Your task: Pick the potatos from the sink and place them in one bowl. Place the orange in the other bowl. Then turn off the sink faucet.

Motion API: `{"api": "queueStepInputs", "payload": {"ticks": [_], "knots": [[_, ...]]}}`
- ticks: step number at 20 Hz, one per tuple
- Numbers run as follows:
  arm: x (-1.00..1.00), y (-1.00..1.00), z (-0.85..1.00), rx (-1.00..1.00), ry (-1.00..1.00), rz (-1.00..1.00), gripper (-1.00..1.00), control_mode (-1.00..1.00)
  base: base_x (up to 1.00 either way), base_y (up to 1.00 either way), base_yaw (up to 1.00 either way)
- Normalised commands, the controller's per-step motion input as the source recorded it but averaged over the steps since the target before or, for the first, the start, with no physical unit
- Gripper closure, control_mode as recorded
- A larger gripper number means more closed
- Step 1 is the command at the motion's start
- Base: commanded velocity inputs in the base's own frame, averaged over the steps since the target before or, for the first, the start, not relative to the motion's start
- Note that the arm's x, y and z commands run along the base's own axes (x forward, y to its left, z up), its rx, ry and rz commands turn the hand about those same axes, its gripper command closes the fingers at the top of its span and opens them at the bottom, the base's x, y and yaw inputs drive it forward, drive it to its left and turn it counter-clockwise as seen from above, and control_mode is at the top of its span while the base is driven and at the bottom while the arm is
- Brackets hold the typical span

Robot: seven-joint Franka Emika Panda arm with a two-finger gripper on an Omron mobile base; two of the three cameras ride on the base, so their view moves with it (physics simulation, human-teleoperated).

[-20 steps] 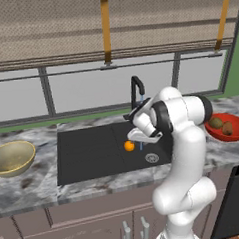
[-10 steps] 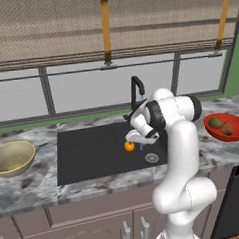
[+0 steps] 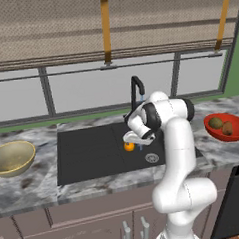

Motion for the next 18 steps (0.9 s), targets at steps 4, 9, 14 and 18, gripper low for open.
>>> {"api": "queueStepInputs", "payload": {"ticks": [4,9,14,18], "knots": [[0.27,0.2,-0.19,0.07,0.02,-0.01,-1.0,-1.0,0.0,0.0,0.0],[0.28,0.09,-0.29,0.04,0.02,0.0,-1.0,-1.0,0.0,0.0,0.0],[0.21,0.11,-0.42,0.0,0.07,0.0,-1.0,-1.0,0.0,0.0,0.0],[0.07,0.07,-0.54,0.0,0.16,-0.02,1.0,-1.0,0.0,0.0,0.0]]}}
